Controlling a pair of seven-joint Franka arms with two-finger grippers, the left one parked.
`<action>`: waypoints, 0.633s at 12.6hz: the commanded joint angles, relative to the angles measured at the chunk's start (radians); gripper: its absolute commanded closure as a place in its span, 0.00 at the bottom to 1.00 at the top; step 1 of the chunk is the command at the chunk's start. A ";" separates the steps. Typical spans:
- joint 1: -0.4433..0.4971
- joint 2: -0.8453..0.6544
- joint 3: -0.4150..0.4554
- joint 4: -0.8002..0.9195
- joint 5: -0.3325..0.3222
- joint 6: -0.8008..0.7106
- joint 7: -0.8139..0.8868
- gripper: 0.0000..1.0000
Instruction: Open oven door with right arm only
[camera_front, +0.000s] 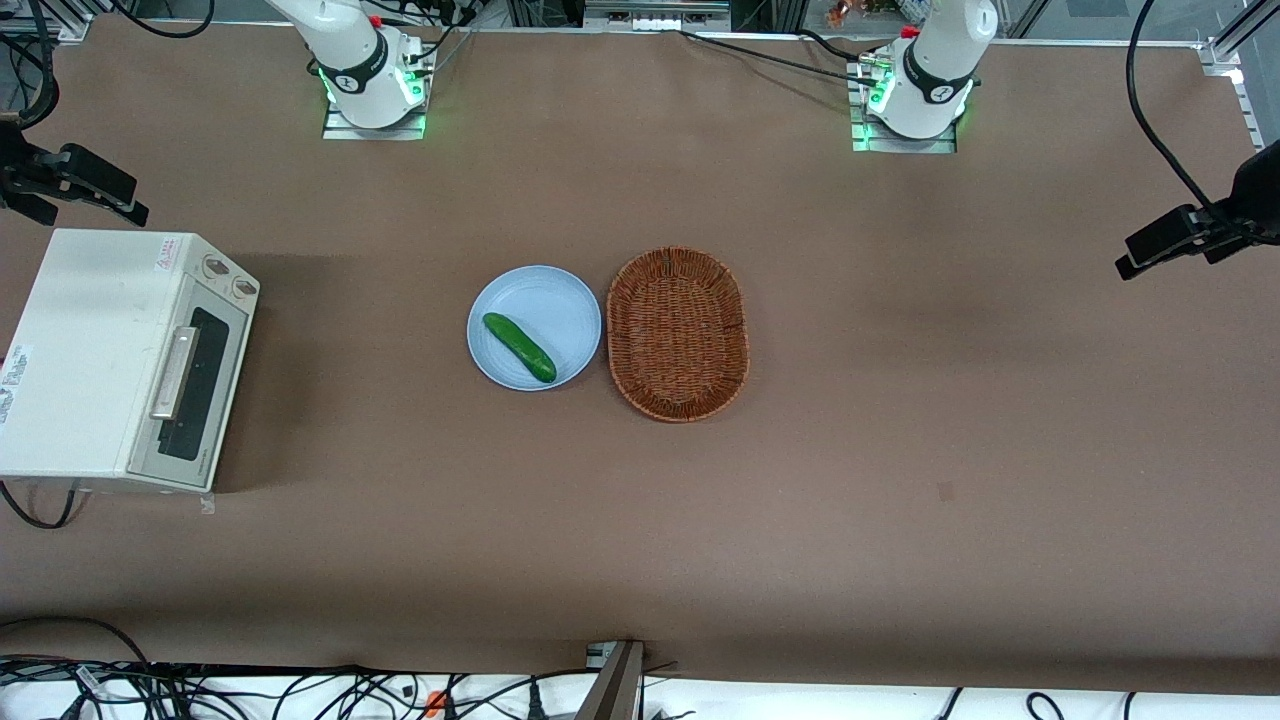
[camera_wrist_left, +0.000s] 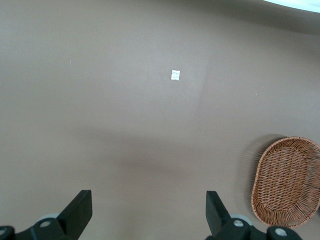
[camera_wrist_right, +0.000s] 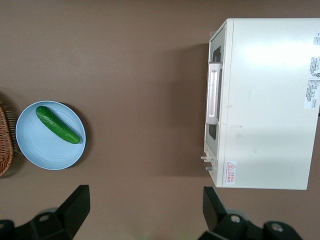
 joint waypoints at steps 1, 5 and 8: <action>-0.002 -0.012 0.017 0.008 -0.014 -0.019 0.012 0.00; -0.002 -0.010 0.021 0.006 -0.022 -0.021 0.009 0.00; -0.002 -0.012 0.029 0.002 -0.022 -0.039 0.010 0.00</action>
